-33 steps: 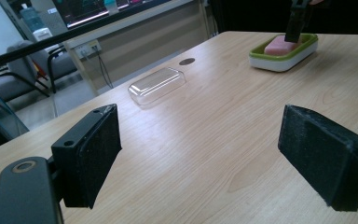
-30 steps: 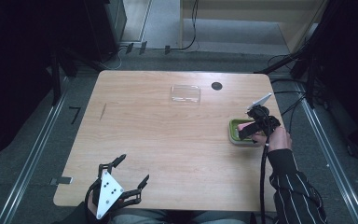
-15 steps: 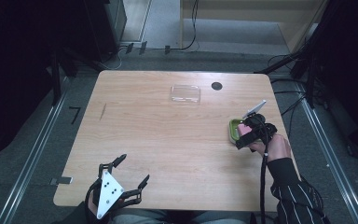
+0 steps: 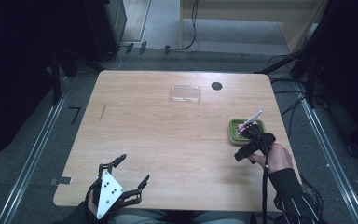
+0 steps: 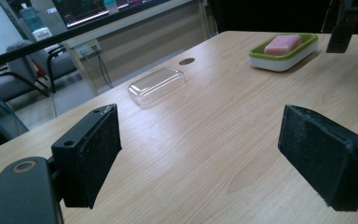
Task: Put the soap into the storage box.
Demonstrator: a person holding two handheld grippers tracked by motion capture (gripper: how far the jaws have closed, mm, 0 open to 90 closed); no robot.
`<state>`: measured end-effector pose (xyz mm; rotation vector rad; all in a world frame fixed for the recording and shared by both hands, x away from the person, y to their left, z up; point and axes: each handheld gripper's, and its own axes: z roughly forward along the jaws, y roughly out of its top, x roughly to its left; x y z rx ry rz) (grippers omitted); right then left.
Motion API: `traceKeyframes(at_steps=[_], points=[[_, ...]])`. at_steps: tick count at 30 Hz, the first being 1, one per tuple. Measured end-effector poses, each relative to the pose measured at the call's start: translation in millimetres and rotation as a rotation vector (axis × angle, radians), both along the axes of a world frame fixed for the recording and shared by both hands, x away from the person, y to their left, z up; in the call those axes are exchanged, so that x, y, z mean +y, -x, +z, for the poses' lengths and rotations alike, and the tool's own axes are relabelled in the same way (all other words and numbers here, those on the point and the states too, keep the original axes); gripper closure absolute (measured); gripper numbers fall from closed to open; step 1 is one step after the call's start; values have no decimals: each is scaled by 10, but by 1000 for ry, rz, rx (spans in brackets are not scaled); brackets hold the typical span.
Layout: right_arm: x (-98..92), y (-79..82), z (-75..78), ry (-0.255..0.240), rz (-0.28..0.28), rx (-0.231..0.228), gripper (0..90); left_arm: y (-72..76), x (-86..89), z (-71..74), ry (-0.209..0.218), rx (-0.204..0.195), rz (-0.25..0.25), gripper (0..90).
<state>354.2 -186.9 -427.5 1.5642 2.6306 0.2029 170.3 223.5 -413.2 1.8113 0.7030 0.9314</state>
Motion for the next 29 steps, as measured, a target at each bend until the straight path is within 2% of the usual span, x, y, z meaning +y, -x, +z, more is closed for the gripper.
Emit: traceKeyframes(at_steps=[6,18,29], points=[[-14,121,-101,19,13,48,17,0,-2,0,-1,0,1,136],[-68,321,-271,43,33,109,17,0,-2,0,-2,0,0,136],[-92,389,-340,43,34,128,17,-8,-8,1,-4,-1,1,136]])
